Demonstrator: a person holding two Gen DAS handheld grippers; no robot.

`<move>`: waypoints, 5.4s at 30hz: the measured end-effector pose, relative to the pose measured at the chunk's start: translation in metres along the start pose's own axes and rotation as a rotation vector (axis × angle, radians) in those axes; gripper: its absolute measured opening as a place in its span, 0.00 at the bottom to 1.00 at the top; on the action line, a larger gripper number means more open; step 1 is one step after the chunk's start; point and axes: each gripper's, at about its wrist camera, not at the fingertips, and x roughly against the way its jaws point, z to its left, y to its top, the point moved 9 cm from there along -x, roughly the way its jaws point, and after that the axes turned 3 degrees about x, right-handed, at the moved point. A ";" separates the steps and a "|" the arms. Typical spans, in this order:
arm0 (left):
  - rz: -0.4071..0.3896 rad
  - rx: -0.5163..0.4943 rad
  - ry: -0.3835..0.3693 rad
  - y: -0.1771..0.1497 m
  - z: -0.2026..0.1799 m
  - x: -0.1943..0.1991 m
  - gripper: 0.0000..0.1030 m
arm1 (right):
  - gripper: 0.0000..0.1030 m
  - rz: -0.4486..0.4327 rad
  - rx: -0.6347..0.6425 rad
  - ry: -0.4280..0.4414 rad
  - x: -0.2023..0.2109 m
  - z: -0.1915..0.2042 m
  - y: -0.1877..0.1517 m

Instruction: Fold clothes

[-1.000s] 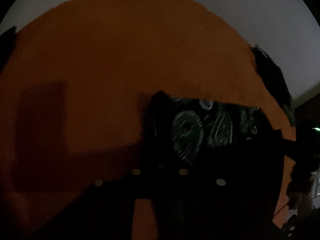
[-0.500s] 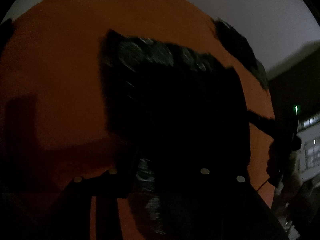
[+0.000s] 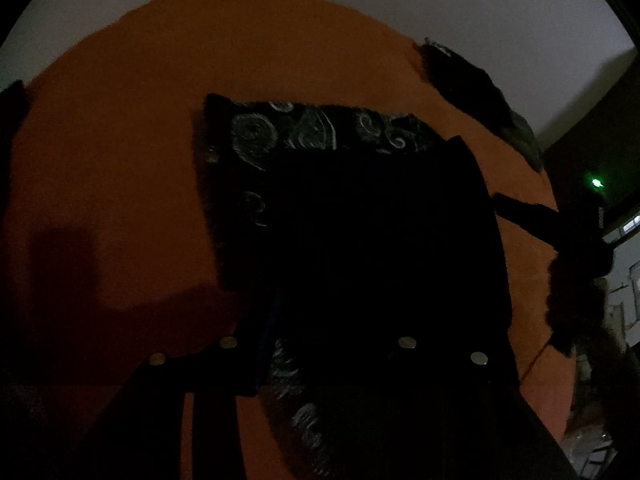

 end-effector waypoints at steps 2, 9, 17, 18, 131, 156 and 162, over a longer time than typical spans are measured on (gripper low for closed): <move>0.048 0.005 0.020 -0.006 -0.003 -0.020 0.39 | 0.45 -0.008 0.024 -0.024 -0.002 0.004 0.000; -0.047 -0.027 0.072 0.003 -0.005 -0.022 0.01 | 0.45 -0.039 0.111 -0.103 -0.008 0.016 0.001; -0.055 -0.001 0.069 0.003 0.016 0.013 0.03 | 0.45 -0.034 0.021 -0.040 0.024 -0.027 -0.020; -0.044 0.002 0.083 0.004 0.020 0.011 0.07 | 0.45 -0.026 0.012 -0.035 0.025 -0.032 -0.023; -0.013 0.030 0.069 0.113 -0.041 -0.104 0.53 | 0.45 0.016 -0.144 0.313 0.035 -0.037 -0.079; 0.031 0.174 0.111 0.093 0.059 -0.001 0.54 | 0.45 0.018 -0.109 0.360 0.047 -0.014 -0.080; 0.165 0.207 0.003 0.011 0.046 0.008 0.55 | 0.45 0.036 -0.089 0.350 0.060 -0.020 -0.091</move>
